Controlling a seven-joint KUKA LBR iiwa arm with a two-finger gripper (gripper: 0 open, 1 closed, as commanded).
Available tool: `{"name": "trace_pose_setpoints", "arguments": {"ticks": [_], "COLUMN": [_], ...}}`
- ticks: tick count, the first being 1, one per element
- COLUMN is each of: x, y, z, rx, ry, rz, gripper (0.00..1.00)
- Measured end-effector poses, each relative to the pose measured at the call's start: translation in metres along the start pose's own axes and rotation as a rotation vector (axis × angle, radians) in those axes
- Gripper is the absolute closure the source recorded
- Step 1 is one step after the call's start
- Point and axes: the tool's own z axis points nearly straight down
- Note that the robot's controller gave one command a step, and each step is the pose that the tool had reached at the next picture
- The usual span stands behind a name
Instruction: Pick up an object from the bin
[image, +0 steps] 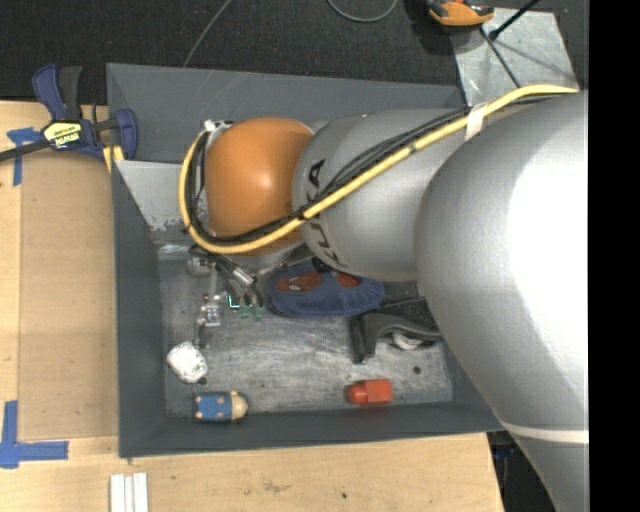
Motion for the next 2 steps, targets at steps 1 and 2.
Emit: {"name": "trace_pose_setpoints", "arguments": {"ticks": [1, 2], "x": [0.053, 0.058], "y": [0.010, 0.018], "z": [0.049, 0.025], "rx": [0.013, 0.002], "ry": [-0.034, -0.012], "rz": [-0.753, -0.822], "gripper": [0.00, 0.00]}}
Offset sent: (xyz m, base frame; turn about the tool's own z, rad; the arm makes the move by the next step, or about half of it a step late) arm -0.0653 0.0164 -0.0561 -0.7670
